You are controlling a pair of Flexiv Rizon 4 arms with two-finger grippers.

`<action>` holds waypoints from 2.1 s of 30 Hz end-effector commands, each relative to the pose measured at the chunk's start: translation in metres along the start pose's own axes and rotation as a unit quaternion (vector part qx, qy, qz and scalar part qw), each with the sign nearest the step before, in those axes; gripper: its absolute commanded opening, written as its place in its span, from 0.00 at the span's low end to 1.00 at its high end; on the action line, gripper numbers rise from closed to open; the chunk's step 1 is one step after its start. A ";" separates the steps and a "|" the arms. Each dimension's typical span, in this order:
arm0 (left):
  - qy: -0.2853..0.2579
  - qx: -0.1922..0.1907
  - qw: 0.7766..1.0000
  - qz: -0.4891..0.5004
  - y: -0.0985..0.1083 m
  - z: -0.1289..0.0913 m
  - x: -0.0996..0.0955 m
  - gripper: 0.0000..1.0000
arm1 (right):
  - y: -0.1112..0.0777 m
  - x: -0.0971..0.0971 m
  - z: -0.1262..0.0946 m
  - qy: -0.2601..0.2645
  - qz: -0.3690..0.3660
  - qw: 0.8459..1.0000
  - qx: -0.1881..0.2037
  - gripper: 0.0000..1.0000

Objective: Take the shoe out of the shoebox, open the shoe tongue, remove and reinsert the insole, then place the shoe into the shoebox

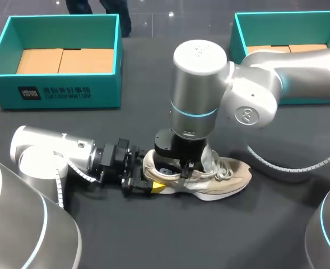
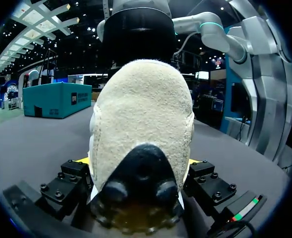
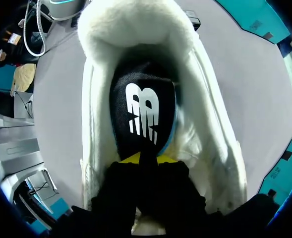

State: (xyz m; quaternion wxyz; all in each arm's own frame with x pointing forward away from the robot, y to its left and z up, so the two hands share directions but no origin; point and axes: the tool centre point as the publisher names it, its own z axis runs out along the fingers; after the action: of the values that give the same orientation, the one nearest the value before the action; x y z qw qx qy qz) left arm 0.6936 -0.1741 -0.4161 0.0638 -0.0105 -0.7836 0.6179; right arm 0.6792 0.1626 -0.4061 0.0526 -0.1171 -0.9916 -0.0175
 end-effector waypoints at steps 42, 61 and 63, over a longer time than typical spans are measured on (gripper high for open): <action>-0.001 -0.001 1.000 -0.001 -0.001 0.001 0.000 0.00 | -0.021 -0.004 -0.054 -0.051 -0.112 0.968 -0.219 0.00; -0.001 -0.001 1.000 -0.001 -0.001 0.001 0.000 0.00 | 0.023 -0.002 -0.080 -0.041 -0.215 0.957 -0.189 0.00; -0.001 -0.001 1.000 -0.001 -0.001 0.001 0.000 0.00 | 0.027 0.000 -0.081 -0.039 -0.223 0.956 -0.185 0.00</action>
State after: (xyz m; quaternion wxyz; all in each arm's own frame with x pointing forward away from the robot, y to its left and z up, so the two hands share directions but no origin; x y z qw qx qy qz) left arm 0.6940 -0.1750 -0.4155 0.0641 -0.0096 -0.7837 0.6178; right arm 0.6891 0.1709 -0.3256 -0.0205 0.0962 -0.9690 -0.2265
